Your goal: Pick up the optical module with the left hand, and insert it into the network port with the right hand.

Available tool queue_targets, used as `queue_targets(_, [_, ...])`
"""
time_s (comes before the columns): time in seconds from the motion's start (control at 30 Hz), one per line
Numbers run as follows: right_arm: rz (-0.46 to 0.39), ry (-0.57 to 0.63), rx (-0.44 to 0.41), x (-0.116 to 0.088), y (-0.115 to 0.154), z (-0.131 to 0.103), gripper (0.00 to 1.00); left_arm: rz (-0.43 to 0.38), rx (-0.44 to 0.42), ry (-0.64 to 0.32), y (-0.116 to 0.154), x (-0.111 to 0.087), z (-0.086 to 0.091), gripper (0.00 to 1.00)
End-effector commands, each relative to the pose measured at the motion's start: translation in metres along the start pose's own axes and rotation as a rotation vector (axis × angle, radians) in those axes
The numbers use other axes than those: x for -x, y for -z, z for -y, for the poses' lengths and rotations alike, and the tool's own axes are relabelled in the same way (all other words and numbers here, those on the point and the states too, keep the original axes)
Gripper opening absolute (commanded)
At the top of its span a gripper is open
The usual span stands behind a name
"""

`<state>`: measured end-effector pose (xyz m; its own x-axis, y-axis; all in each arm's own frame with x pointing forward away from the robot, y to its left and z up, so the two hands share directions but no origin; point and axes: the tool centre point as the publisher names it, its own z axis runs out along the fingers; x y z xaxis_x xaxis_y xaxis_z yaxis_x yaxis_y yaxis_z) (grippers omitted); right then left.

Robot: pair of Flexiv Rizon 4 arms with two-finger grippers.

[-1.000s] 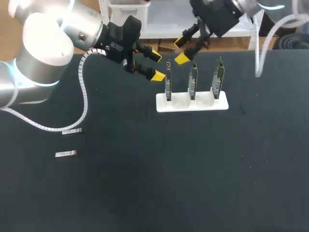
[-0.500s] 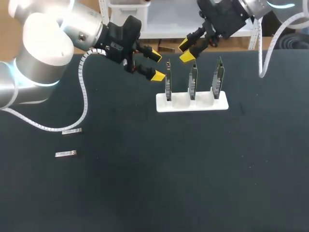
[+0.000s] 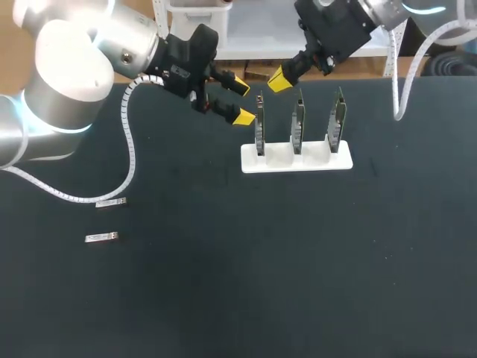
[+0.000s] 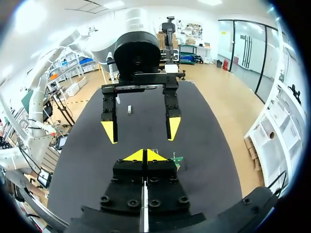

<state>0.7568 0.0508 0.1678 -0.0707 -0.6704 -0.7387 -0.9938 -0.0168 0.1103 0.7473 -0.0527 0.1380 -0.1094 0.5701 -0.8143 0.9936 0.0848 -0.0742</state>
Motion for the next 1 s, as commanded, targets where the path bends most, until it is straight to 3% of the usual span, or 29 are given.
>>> queue_targets(0.03, [-0.009,0.004,0.01,0.004,-0.005,0.003,0.0,-0.004,-0.003,0.001,0.0,0.001,-0.002,1.0])
queue_targets(1.0, [-0.033,-0.003,0.048,0.004,-0.028,0.017,0.0,-0.004,-0.003,0.001,0.0,0.001,-0.002,1.0])
